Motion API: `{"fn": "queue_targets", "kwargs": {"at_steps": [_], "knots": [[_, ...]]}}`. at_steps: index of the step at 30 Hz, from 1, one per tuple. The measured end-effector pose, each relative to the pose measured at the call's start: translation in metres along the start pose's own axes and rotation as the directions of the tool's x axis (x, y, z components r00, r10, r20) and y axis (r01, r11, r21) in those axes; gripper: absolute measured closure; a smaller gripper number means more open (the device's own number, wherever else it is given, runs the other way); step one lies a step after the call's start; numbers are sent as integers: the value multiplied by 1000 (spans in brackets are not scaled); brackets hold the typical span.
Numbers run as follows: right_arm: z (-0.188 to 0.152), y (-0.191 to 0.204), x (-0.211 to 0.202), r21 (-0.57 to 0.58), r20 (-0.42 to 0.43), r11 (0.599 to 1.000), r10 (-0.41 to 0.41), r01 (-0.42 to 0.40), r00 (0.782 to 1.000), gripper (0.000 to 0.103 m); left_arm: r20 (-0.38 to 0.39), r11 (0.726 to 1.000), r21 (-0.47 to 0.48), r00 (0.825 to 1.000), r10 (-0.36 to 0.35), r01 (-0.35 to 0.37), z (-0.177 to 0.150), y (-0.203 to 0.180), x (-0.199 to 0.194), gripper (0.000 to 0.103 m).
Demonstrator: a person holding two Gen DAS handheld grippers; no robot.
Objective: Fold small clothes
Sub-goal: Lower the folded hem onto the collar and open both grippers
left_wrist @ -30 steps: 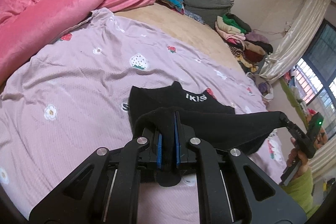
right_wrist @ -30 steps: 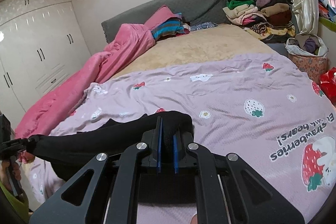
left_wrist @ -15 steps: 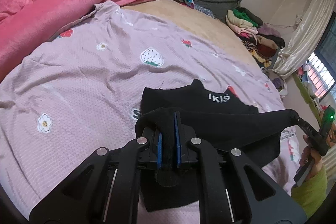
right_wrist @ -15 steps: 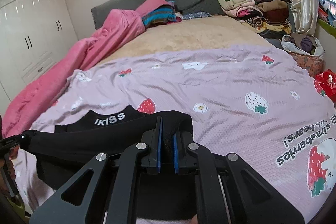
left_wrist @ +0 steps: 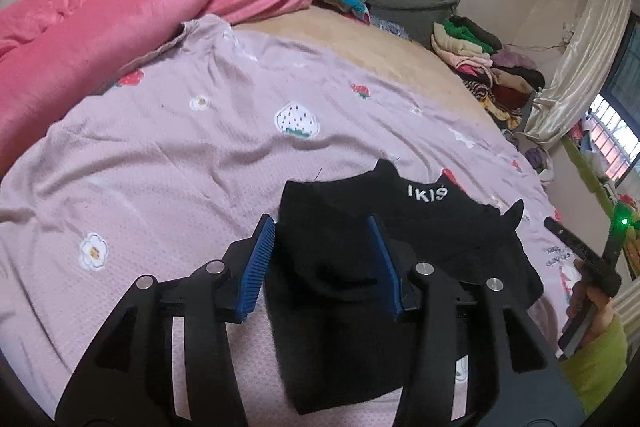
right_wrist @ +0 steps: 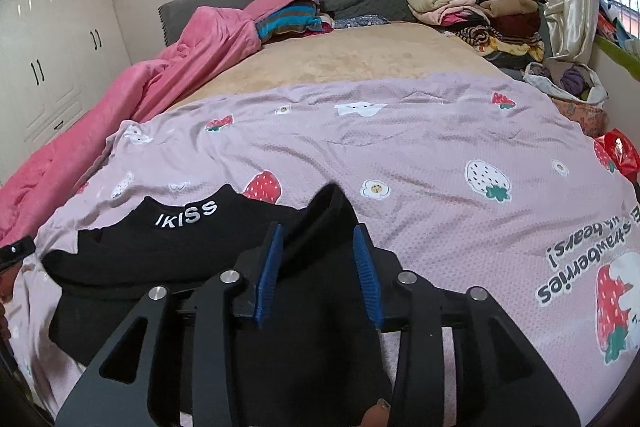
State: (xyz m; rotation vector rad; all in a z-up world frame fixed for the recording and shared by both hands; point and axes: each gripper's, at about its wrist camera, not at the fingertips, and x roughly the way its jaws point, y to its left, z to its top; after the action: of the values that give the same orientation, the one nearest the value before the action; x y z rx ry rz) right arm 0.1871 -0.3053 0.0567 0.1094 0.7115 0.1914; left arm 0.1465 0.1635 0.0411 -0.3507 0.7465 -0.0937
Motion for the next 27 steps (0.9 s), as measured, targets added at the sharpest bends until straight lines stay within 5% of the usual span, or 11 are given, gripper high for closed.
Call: {"fn": "queue_targets", "kwargs": {"at_steps": [7,14,15,18,22,27], "knots": [[-9,14,-13,-57,-1,998,34,-34,999,61,7,999,39,1000,3,-3,-3,-8,-10,58],[-23,32,-17,-135,-42,987,76,-81,996,63,-70,996,85,997,-29,35,-19,-24,-2,59],[-25,35,-18,-141,-46,986,81,-87,996,66,-92,994,97,995,-39,48,-25,-27,0,61],[-32,40,-16,-159,-70,981,99,-109,993,74,-142,988,146,990,-18,38,-40,-36,9,98],[-38,46,-3,-201,-111,975,72,-94,991,79,-225,987,161,974,17,20,-58,-36,32,99],[-40,43,36,-192,-189,981,6,-43,982,81,-202,984,174,977,72,-37,-55,-28,51,99]]}}
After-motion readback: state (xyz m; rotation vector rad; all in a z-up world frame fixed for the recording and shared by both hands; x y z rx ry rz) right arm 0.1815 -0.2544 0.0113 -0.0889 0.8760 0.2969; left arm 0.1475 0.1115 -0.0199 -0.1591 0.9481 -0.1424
